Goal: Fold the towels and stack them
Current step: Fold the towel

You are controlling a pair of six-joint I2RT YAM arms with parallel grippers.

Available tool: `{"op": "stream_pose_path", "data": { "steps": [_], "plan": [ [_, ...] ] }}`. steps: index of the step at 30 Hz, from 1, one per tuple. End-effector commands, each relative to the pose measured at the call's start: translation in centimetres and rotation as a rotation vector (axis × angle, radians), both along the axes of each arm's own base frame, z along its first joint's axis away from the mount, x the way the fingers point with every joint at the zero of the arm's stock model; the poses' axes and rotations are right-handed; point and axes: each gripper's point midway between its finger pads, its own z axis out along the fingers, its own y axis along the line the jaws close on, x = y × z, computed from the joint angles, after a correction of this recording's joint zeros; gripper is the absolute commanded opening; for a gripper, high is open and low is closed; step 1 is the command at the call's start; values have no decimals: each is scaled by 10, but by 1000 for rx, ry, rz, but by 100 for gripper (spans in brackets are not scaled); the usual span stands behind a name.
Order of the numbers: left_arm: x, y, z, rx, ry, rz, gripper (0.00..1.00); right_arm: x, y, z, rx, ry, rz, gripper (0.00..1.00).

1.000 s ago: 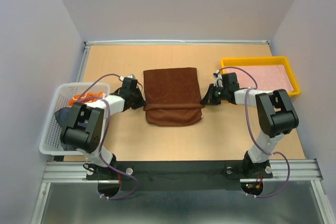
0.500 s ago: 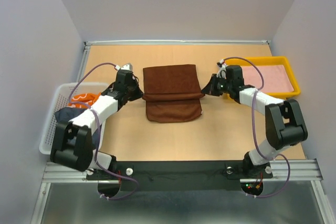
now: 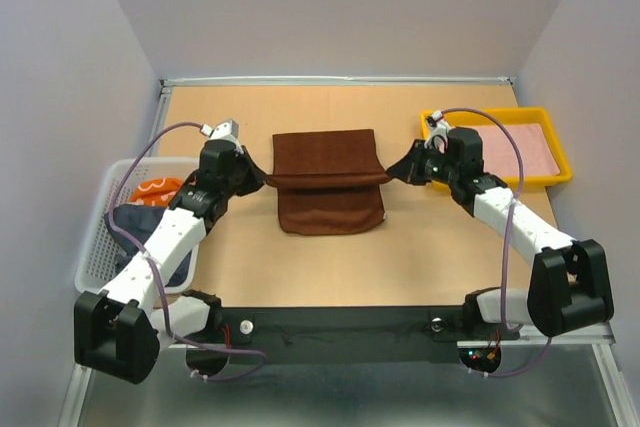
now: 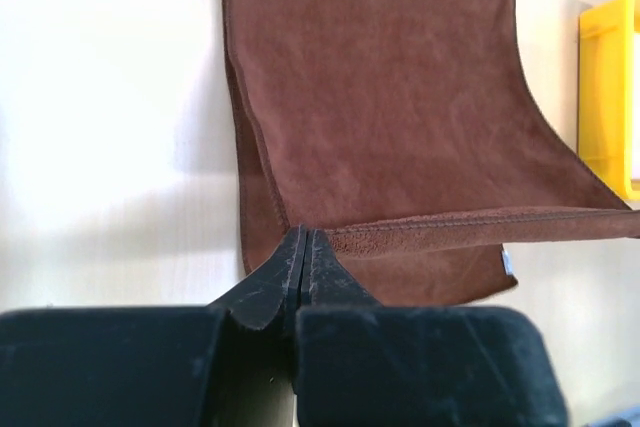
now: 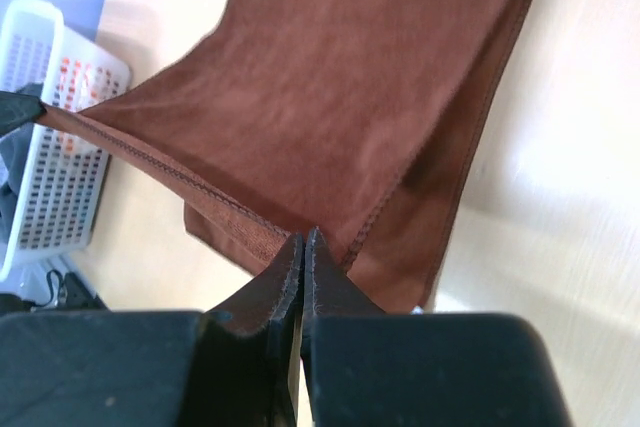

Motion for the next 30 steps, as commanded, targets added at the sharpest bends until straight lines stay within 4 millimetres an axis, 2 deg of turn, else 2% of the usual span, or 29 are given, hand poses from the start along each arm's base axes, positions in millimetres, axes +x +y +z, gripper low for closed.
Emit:
{"op": "stream_pose_path", "data": {
  "steps": [1, 2, 5, 8, 16, 18, 22, 24, 25, 26, 28, 29, 30],
  "plan": [
    [-18, 23, -42, 45, 83, 88, 0, -10, -23, -35, -68, 71, -79, 0],
    [-21, 21, -60, 39, 112, 83, 0, -14, -25, -51, -88, 106, -79, 0],
    [-29, 10, -86, -12, 163, 47, 0, -21, -29, -82, -124, 177, -86, 1],
    [-37, 2, -106, -24, 214, 32, 0, -27, -30, -101, -138, 230, -77, 0],
    [-46, 4, -126, -11, 250, 49, 3, -37, -33, -132, -157, 324, -87, 1],
    [-47, 4, -128, -11, 258, 49, 4, -37, -33, -135, -158, 332, -85, 1],
    [-50, 3, -135, -4, 281, 49, 10, -38, -35, -141, -168, 347, -91, 10],
    [-47, 2, -133, -6, 276, 49, 15, -33, -35, -139, -175, 337, -98, 12],
    [-46, 2, -132, -3, 276, 49, 16, -29, -35, -136, -175, 330, -103, 15],
    [-43, 1, -129, -5, 268, 45, 22, -24, -33, -128, -168, 304, -100, 19],
    [-38, -3, -119, -17, 248, 37, 29, -20, -31, -116, -154, 276, -100, 36],
    [-34, -5, -108, -29, 220, 37, 37, -17, -31, -103, -140, 242, -105, 51],
    [-34, -5, -102, -30, 207, 38, 42, -16, -32, -97, -138, 226, -116, 58]
  ]
}}
